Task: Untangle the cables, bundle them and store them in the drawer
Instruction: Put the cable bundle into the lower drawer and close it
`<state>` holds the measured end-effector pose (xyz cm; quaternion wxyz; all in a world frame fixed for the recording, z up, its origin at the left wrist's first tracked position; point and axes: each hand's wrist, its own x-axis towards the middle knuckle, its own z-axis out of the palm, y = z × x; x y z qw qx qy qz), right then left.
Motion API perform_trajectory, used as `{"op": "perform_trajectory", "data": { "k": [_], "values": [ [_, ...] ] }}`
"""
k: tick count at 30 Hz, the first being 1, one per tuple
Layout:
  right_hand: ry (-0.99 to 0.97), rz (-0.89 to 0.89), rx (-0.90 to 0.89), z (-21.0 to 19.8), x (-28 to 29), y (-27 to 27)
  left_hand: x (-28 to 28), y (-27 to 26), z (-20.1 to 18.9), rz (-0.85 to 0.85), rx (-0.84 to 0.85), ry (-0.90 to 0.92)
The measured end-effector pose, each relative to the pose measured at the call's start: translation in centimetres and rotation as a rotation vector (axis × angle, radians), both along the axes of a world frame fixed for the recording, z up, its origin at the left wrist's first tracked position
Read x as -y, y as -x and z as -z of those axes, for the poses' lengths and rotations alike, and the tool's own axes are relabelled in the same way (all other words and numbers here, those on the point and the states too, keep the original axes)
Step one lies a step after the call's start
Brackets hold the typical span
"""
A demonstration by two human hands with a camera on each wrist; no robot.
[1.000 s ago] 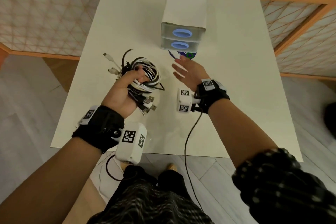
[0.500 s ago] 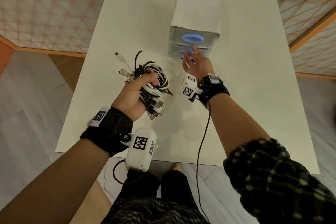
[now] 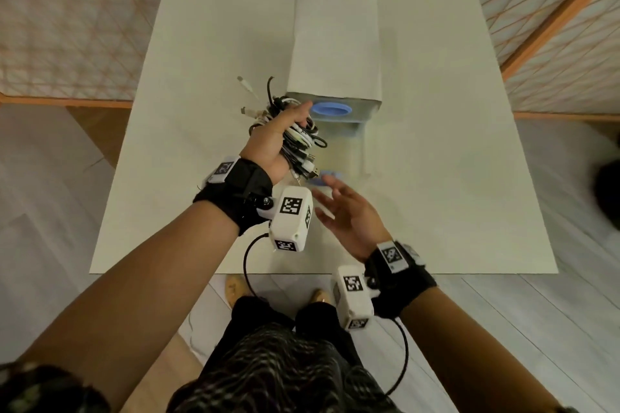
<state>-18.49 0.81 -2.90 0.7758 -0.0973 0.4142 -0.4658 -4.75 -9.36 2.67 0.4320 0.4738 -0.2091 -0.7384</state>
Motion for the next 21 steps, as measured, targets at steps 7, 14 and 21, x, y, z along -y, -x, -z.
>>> {"op": "perform_trajectory", "data": {
  "k": [7,14,21],
  "values": [
    [0.097,-0.513,-0.557,-2.4,-6.7,2.2,-1.4,-0.7,-0.2,0.069,0.09,0.009],
    [1.158,-0.585,-1.757,-9.7,-2.3,4.1,-4.5,-1.8,-2.2,0.852,0.387,0.169],
    [1.115,-1.201,-1.444,-10.8,1.3,1.9,-5.4,-0.3,-5.4,1.48,0.641,0.267]
  ]
}}
